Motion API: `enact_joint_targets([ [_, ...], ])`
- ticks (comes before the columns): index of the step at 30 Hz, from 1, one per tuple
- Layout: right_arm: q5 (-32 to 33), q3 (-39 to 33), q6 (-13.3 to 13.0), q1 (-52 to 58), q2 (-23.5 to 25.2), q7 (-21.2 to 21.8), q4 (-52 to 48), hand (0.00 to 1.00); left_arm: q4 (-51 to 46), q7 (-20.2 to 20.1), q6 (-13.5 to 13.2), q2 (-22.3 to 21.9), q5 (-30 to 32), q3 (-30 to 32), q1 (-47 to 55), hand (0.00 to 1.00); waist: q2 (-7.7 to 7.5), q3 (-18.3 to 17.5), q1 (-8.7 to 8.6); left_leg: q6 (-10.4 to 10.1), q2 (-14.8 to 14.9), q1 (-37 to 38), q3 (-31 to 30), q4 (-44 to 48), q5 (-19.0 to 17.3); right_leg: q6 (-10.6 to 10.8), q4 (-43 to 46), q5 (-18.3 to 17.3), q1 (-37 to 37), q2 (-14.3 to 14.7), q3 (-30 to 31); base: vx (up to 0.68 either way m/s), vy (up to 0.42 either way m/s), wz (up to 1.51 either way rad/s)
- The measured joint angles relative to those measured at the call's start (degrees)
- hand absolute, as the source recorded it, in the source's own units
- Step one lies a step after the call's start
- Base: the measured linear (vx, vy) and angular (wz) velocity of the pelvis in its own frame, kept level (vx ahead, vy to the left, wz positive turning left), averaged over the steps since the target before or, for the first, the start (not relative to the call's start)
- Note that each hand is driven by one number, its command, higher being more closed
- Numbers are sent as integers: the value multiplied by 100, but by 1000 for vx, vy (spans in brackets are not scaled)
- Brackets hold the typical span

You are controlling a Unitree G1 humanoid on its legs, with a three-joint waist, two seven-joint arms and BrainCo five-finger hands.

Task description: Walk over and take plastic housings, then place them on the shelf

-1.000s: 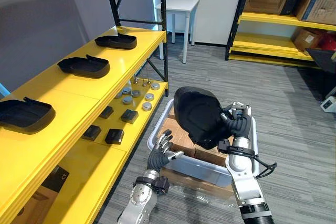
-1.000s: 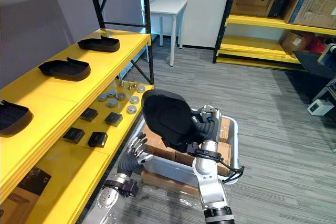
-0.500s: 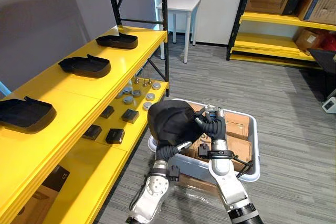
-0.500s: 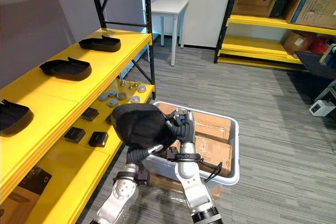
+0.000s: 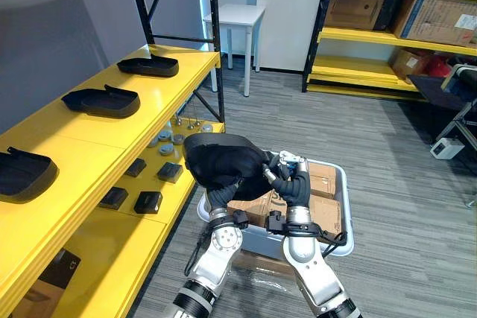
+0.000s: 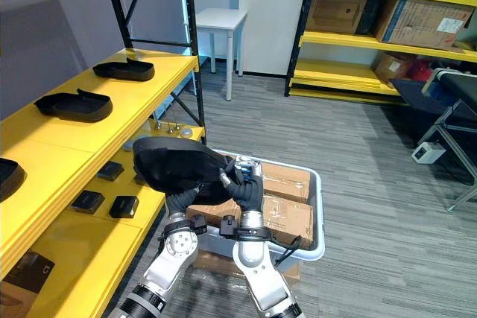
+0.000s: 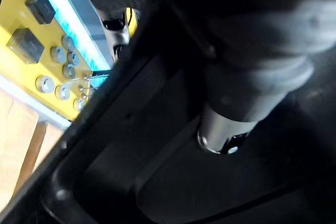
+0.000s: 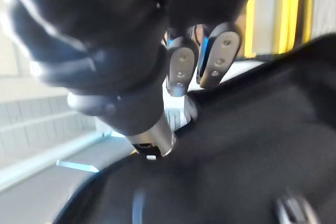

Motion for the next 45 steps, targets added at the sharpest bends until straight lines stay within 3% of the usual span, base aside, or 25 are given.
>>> enact_joint_targets([
  [3,5,72,-55,52,59,119,5,0,-458,-117,-40,-130,20,190,66,100,4,-2,11,-3,-43,-37,-160,34,4,-19,2,-16,52,-12,-188,-14,12,28],
  [7,7,-557,-81,365,38,280,16,0,-1285,-532,-119,-106,255,745,691,100,39,7,42,37,-173,-405,-635,348,-18,-58,11,-176,236,-135,-928,-37,17,83],
  [8,7,-683,-83,420,34,309,15,0,-1364,-594,-123,-65,291,837,770,100,63,18,43,129,-120,-469,-403,401,-65,-48,15,-210,281,-158,-1083,-25,6,129],
  [11,6,-1311,-85,662,-126,360,-15,0,-1663,-849,-153,0,592,1420,1176,100,201,77,52,520,221,-619,1260,599,-174,83,100,-433,531,-412,-1854,22,39,138],
  [12,6,-1518,-85,778,-220,409,-46,0,-1868,-920,-155,44,764,1745,1423,100,241,86,117,660,387,-637,2092,731,-260,165,226,-535,554,-524,-2023,106,96,94],
  [13,5,-1677,-85,950,-272,472,-107,0,-2105,-967,-157,94,987,2074,1675,100,272,70,168,672,552,-619,2813,849,-257,235,308,-625,592,-625,-2166,133,105,83],
  [15,6,-1829,-85,1294,-326,637,-341,0,-2557,-987,-154,233,1299,2599,2063,100,271,66,226,655,596,-593,3294,939,-169,371,394,-712,660,-781,-2320,187,128,57],
  [16,12,-1917,-86,1540,-370,818,-573,0,-2879,-998,-148,326,1545,2932,2312,100,284,64,335,548,553,-556,3263,931,146,450,421,-761,729,-840,-2353,207,132,33],
  [17,32,-1957,-86,1641,-367,926,-626,0,-3016,-997,-144,377,1680,3090,2435,100,252,67,360,423,502,-495,3262,922,161,485,422,-779,799,-891,-2376,230,139,33],
  [19,363,-2065,-169,1902,-330,1384,-738,0,-3509,-1004,-79,501,2213,3639,2754,100,76,-16,354,453,142,-317,3074,782,139,625,479,-861,1062,-1186,-2551,253,144,58],
  [23,1180,-2225,-291,1931,-280,1983,-741,0,-4181,-1011,-67,488,2615,4067,3000,100,51,15,493,504,-85,-108,2732,785,-132,821,1582,-1044,1054,-1621,-2843,194,140,55],
  [24,1336,-2349,-309,1970,-257,2056,-741,0,-4262,-1030,-75,490,2613,4073,3063,100,97,49,493,502,-104,-42,2547,803,-183,773,2273,-1080,960,-1784,-2837,125,159,97],
  [25,1405,-2548,-316,2016,-147,2083,-741,0,-4435,-1103,-89,532,2611,4119,3140,100,32,94,445,544,-190,104,2259,810,-277,675,3317,-1012,757,-2061,-2695,144,187,134],
  [26,1482,-2767,-333,2020,-2,2089,-736,0,-4596,-1152,-118,597,2581,4223,3149,100,-46,187,411,621,-289,209,1927,790,-316,367,4197,-814,459,-2209,-2219,115,138,138],
  [27,1497,-2870,-352,2024,69,2088,-734,0,-4638,-1164,-159,634,2530,4276,3135,100,-73,190,364,671,-278,182,1709,797,-320,400,4471,-1080,317,-2141,-1918,151,14,155],
  [28,1552,-2982,-389,2023,119,2087,-735,0,-4644,-1180,-212,693,2366,4339,3123,100,-65,214,299,686,-279,138,1308,780,-316,414,4559,-1650,131,-1776,-1430,136,-71,171],
  [29,1556,-3116,-405,2033,116,2086,-736,0,-4642,-1245,-236,719,2204,4382,3096,100,-51,237,272,716,-315,79,893,774,-294,385,4201,-1962,7,-1403,-1013,130,-100,189],
  [31,1556,-3392,-406,2043,112,2075,-742,0,-4618,-1334,-263,775,1900,4382,3047,100,-47,303,250,731,-440,54,334,751,-279,407,3374,-2115,-91,-939,-235,60,-108,156],
  [33,1554,-3725,-407,2086,99,2039,-760,0,-4586,-1432,-325,927,1509,4381,2961,100,-57,334,161,691,-619,-30,-177,783,-252,423,2722,-2097,-181,-666,528,51,-194,174],
  [34,1554,-3975,-405,2144,69,1995,-817,0,-4523,-1511,-391,1189,1257,4404,2837,100,-187,420,150,553,-869,-24,-504,819,-223,360,2232,-1779,-195,-718,832,49,-226,185],
  [35,1555,-4051,-405,2176,1,1971,-860,0,-4440,-1557,-464,1291,1179,4414,2792,100,-191,474,144,510,-956,-16,-671,861,-248,512,2352,-1658,-162,-789,757,49,-224,142],
  [37,1554,-4152,-397,2169,-440,1975,-998,0,-4278,-2023,-578,1773,627,4693,2879,100,187,511,342,418,-730,-266,-807,964,-311,363,2137,-1588,-170,-602,444,70,-198,55],
  [38,1552,-4151,-395,2163,-516,1990,-1011,0,-4176,-2122,-626,2032,478,4725,2848,100,267,500,348,409,-676,-341,-821,976,-309,328,2065,-1555,-163,-555,341,100,-174,43],
  [41,1549,-4207,-353,2428,-630,2137,-1188,0,-2974,-3107,-697,4150,-890,4083,2012,100,294,539,242,207,-462,-430,-741,762,-110,298,1880,-1542,29,-448,-321,100,-182,90],
  [45,1548,-3978,-350,2696,-612,2349,-1428,0,-1833,-4149,-672,5849,-2382,2735,1003,100,270,601,215,286,-489,-433,-166,712,-34,214,1825,-1602,78,-545,-425,44,-9,19],
])
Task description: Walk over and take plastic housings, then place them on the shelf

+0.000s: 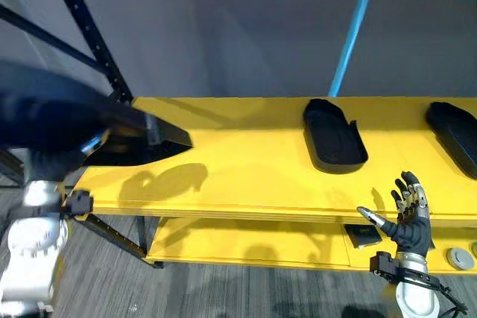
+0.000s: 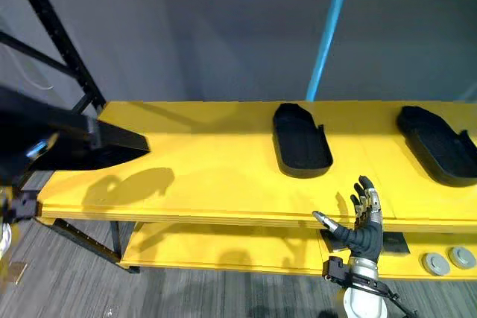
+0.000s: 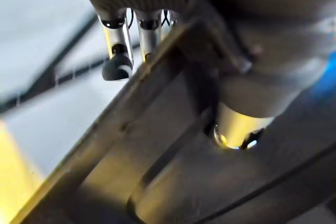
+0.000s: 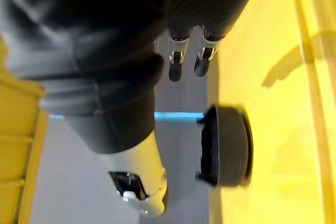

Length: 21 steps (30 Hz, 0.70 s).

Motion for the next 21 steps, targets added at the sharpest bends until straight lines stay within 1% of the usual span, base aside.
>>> enact_joint_targets([
  [1,-1,138,1,109,25,60,0,0,264,-310,41,465,-326,-425,-232,100,3,3,-69,26,-38,-2,47,-51,20,-3,-21,-3,-27,-36,36,6,53,-15],
  [2,-2,210,1,176,51,89,-1,0,383,-463,67,672,-460,-628,-344,100,4,3,-90,32,-48,0,82,-92,34,-3,-24,-3,-49,-49,82,0,66,-17],
  [3,-3,330,1,259,76,117,0,0,539,-712,144,967,-714,-917,-485,100,4,4,-135,43,-51,13,157,-159,53,-2,-39,-2,-75,-63,131,-10,58,-20],
  [5,-3,631,3,512,184,150,4,0,986,-1233,317,1556,-1222,-1788,-880,100,5,4,-311,77,-20,41,477,-307,69,11,-69,7,-93,-103,170,-14,50,-17],
  [6,-3,719,4,535,181,152,6,0,1081,-1349,371,1664,-1333,-1953,-941,100,5,4,-361,85,9,39,648,-327,76,15,-68,10,-114,-110,191,4,42,-18],
  [7,-12,916,4,549,166,162,11,0,1278,-1588,512,1807,-1543,-2259,-1079,100,7,5,-424,119,43,44,892,-349,111,39,-65,25,-170,-115,291,27,40,-36],
  [8,-20,1091,5,538,167,177,14,0,1459,-1762,637,1903,-1751,-2491,-1153,100,8,5,-437,124,36,48,1015,-395,133,68,-66,44,-252,-107,435,35,39,-40],
  [9,-29,1178,5,534,166,193,28,0,1526,-1820,700,1927,-1834,-2557,-1164,100,14,8,-457,121,34,56,1072,-416,150,78,-75,51,-283,-105,473,47,38,-42],
  [10,-130,1349,20,531,165,215,87,0,1654,-1900,819,1941,-2032,-2646,-1172,100,17,11,-488,124,31,82,1168,-473,164,94,-97,64,-334,-108,563,33,31,-28],
  [12,-244,1518,56,541,161,257,149,0,1840,-1964,919,1941,-2208,-2773,-1251,100,17,11,-507,110,36,106,1273,-555,186,101,-125,70,-387,-103,655,37,34,-27],
  [14,-316,1640,67,529,154,293,246,0,2076,-1980,958,1943,-2213,-2812,-1340,100,17,11,-547,64,74,100,1331,-645,216,85,-203,119,-435,-68,719,34,16,-21],
  [15,-385,1707,97,531,152,309,288,0,2325,-1983,984,1943,-2220,-2970,-1517,100,19,12,-551,8,104,94,1399,-712,257,74,-247,150,-473,-38,752,31,-13,-17],
  [17,-458,1814,171,536,148,334,329,0,2676,-1963,1010,1943,-2187,-3085,-1790,100,22,14,-587,-7,150,90,1448,-745,277,39,-305,186,-483,9,761,25,-27,-11],
  [19,-460,1927,178,531,151,352,349,0,3039,-1895,1012,1940,-2072,-3281,-2138,100,25,16,-657,-72,195,76,1463,-773,319,21,-314,198,-507,48,765,12,-48,-4],
  [21,-471,2014,181,522,149,370,368,0,3300,-1831,1006,1927,-1929,-3448,-2446,100,44,27,-709,-94,229,42,1471,-787,334,0,-322,211,-544,84,763,-12,-40,-3],
])
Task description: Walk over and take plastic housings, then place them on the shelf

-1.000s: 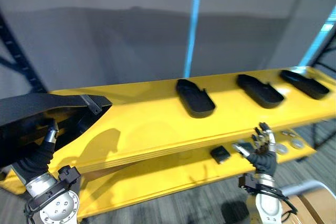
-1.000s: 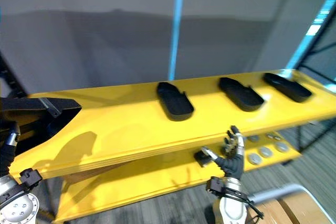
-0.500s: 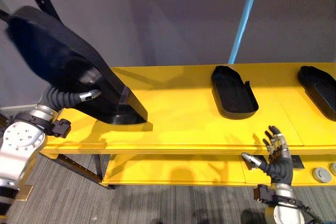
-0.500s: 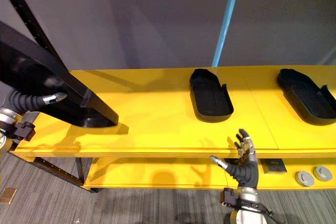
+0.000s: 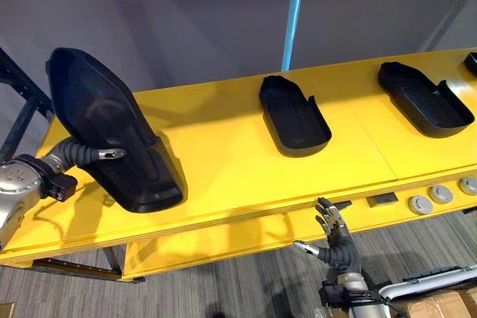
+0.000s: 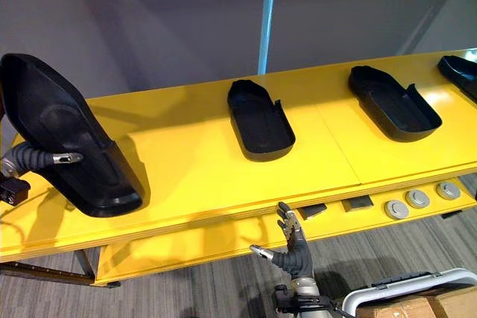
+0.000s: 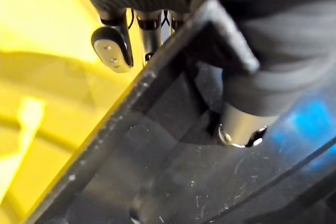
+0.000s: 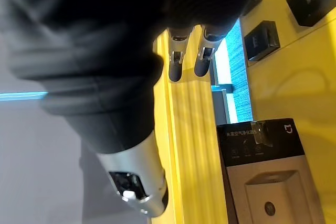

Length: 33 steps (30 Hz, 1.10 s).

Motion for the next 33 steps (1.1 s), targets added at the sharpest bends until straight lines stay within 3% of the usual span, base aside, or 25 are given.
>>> enact_joint_targets([
  [6,-2,77,30,-3,21,40,8,0,1088,211,-8,-354,778,-196,-1217,100,70,138,-71,-27,86,-224,12,-46,138,-51,-84,151,-226,114,12,-52,-33,-4],
  [7,-2,109,36,-5,21,57,16,0,1275,238,-9,-401,917,-196,-1377,0,77,178,-73,-21,96,-252,17,-50,152,-60,-77,165,-275,132,28,-75,-27,-7],
  [15,-4,243,75,-120,95,87,192,0,2556,408,141,-505,2156,-169,-2057,0,103,386,-125,-5,191,-597,130,-52,265,-77,-59,339,-709,258,204,-59,-25,-12],
  [16,-4,242,76,-122,99,87,192,0,2601,432,149,-511,2193,-154,-2060,100,103,396,-123,-5,198,-620,142,-52,269,-77,-58,351,-740,268,222,-24,-15,-14],
  [27,-4,350,105,-125,133,93,365,0,3197,781,223,-751,2483,275,-2446,100,77,697,-110,34,270,-768,248,-51,360,-103,18,409,-959,371,310,-11,-7,-5],
  [28,-4,348,105,-125,147,97,365,0,3197,796,223,-761,2535,275,-2446,0,79,707,-110,38,276,-768,248,-51,367,-104,21,410,-960,379,309,0,0,0],
  [33,-2,348,105,-123,143,126,380,0,3194,845,206,-761,2851,370,-2449,0,77,782,-112,59,276,-782,248,-49,384,-110,33,414,-981,383,309,-20,6,0],
])
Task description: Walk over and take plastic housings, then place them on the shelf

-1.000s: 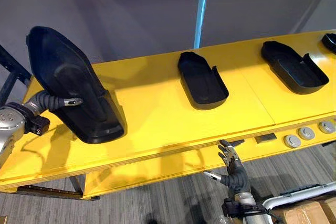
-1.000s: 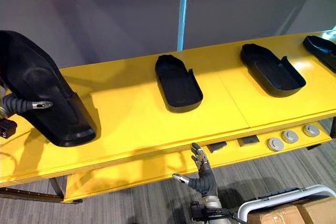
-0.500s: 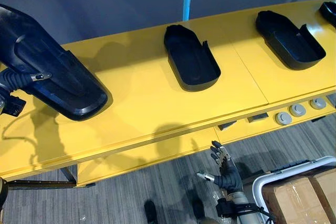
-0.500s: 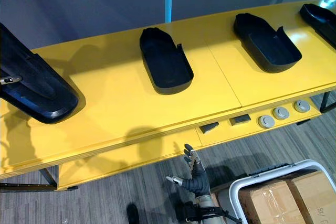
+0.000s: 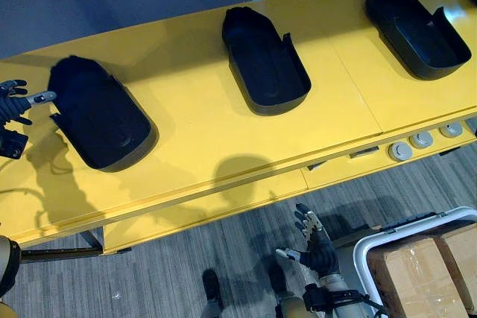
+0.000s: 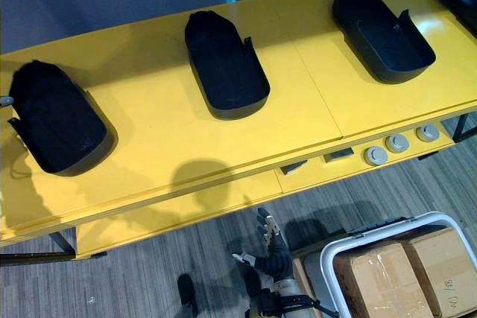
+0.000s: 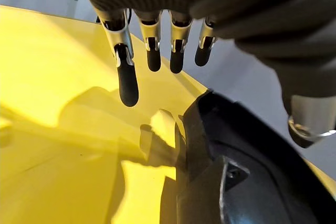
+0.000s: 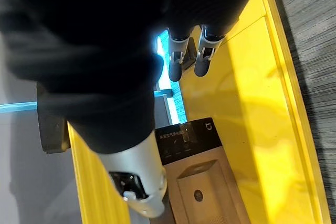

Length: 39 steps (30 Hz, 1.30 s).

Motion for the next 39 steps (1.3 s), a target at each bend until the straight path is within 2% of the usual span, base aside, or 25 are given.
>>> enact_joint_targets([
  [3,3,11,-1,0,3,37,5,0,2,38,-3,0,273,2,-65,0,-8,32,6,7,-2,-34,-2,1,5,0,10,4,-39,1,0,-11,7,0],
  [8,2,162,-2,-6,1,72,17,0,44,322,-2,-18,463,14,-419,0,-53,96,8,35,-3,-100,0,1,25,2,51,12,-129,5,15,-3,1,-1],
  [11,2,228,-2,-57,33,62,102,0,-247,889,-18,-339,409,436,-782,0,-73,142,19,56,-8,-101,-8,1,41,1,84,12,-126,4,-2,-11,5,4],
  [13,2,219,-6,-177,29,-19,228,0,-1241,1587,-201,-768,138,1031,-726,0,-78,144,88,62,-11,-83,-12,3,45,2,102,12,-105,0,-10,0,0,0],
  [14,-1,221,-6,-212,11,-45,252,0,-1657,1778,-246,-900,122,1276,-616,0,-78,145,94,62,-11,-69,-19,3,45,2,101,12,-88,-1,-16,-11,10,4],
  [16,-1,207,-16,-255,-54,-110,267,0,-3395,2520,-532,-1470,162,2168,231,0,-80,145,87,64,-21,82,-47,1,44,13,88,1,77,-13,-18,-2,4,2],
  [18,-32,103,-119,-224,-78,-175,262,0,-5052,3282,-750,-2211,1060,2831,1297,0,-82,143,90,65,-30,322,-46,-5,41,8,54,-20,319,-20,-30,2,-1,3],
  [19,-132,23,-139,-217,-73,-184,253,0,-5807,3550,-786,-2734,1421,3075,1852,0,-80,138,88,63,-26,457,-56,-7,40,6,-11,-21,495,-20,-45,0,-5,8],
  [20,-185,-31,-157,-209,-72,-185,251,0,-6128,3668,-793,-3008,1665,3139,2127,0,-80,124,90,63,-23,513,-76,-8,39,1,-33,-25,567,-20,-64,-13,-10,17],
  [21,-229,-131,-222,-182,-67,-184,246,0,-6648,3792,-799,-3518,2103,3156,2640,0,-66,89,83,60,-15,582,-134,-9,36,-4,-100,-28,696,-22,-160,-27,2,26],
  [22,-238,-221,-260,-111,-77,-183,221,0,-7059,3798,-779,-4023,2511,3105,3199,0,-24,-41,77,47,-6,570,-154,-11,25,-5,-149,-28,738,-19,-217,-25,12,29],
  [24,-248,-332,-273,-28,-53,-181,186,0,-7439,3742,-758,-4613,2847,2966,3915,0,20,-154,80,6,0,596,-222,-11,-9,-4,-216,-27,832,-18,-312,-18,33,26],
  [26,-259,-390,-286,76,30,-174,183,0,-7697,3481,-722,-5265,3176,2633,4828,0,28,-314,157,-16,-17,686,-287,-12,-28,-3,-246,-27,968,-36,-353,-26,48,18],
  [28,-395,-403,-287,109,109,-158,183,0,-7758,3306,-718,-5621,3177,2358,5309,0,39,-442,223,-18,-32,760,-305,-14,-34,11,-320,-18,1085,-53,-373,-42,48,9],
  [29,-425,-400,-288,135,143,-149,182,0,-7781,3205,-722,-5858,3172,2191,5595,100,59,-583,246,-20,-44,763,-321,-15,-38,15,-323,-17,1095,-65,-389,-44,41,8],
  [32,-473,-384,-286,186,155,-90,182,0,-7780,2920,-729,-6271,3141,1724,6002,100,143,-722,264,-20,-72,811,-429,-33,-38,39,-405,-7,1238,-98,-508,-50,38,18],
  [39,-522,-300,-270,337,132,-48,186,0,-7572,2582,-765,-6574,2647,1236,6381,100,243,-915,268,-44,-70,761,-409,-36,-57,104,-608,78,1268,-99,-505,-45,31,-1],
])
